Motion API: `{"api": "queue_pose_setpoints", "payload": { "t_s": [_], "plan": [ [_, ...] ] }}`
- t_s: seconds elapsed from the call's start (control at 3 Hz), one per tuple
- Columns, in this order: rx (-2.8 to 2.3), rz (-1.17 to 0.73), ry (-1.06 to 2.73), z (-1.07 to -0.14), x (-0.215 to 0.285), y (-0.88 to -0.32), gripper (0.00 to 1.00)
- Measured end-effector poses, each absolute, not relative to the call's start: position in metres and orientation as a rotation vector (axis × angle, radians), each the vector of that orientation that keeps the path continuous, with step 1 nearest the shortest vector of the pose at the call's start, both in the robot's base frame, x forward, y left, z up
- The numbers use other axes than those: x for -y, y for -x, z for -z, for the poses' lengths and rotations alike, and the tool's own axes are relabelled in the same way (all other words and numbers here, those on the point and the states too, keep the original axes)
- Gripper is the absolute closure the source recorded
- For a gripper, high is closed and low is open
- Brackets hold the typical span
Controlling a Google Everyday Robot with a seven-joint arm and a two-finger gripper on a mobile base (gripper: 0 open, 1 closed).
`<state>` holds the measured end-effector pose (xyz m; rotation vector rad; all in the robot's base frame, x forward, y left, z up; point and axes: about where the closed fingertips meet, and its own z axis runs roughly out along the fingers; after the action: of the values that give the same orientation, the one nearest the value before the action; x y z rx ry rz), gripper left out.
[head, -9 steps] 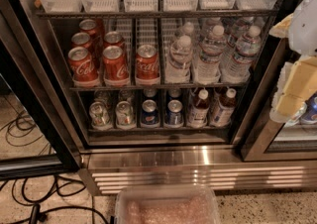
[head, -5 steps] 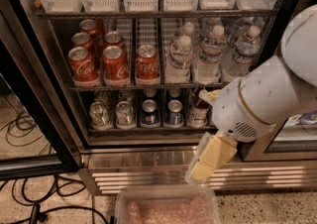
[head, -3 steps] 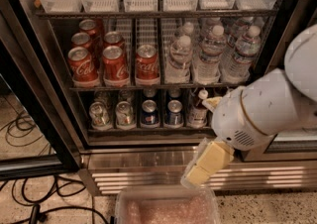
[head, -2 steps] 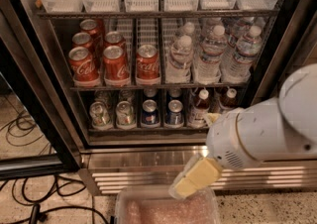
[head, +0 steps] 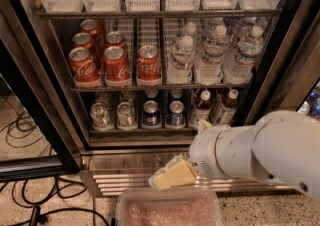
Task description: Pick coke can from middle shelf of fridge
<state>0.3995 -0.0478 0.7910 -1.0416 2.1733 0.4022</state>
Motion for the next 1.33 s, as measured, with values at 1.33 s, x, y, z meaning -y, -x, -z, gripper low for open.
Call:
{"api": "queue_pose_setpoints", "payload": {
  "t_s": [1.33],
  "plan": [
    [-1.912,-0.325,0.849,-0.83,0.01,-0.483,0.14]
  ]
}}
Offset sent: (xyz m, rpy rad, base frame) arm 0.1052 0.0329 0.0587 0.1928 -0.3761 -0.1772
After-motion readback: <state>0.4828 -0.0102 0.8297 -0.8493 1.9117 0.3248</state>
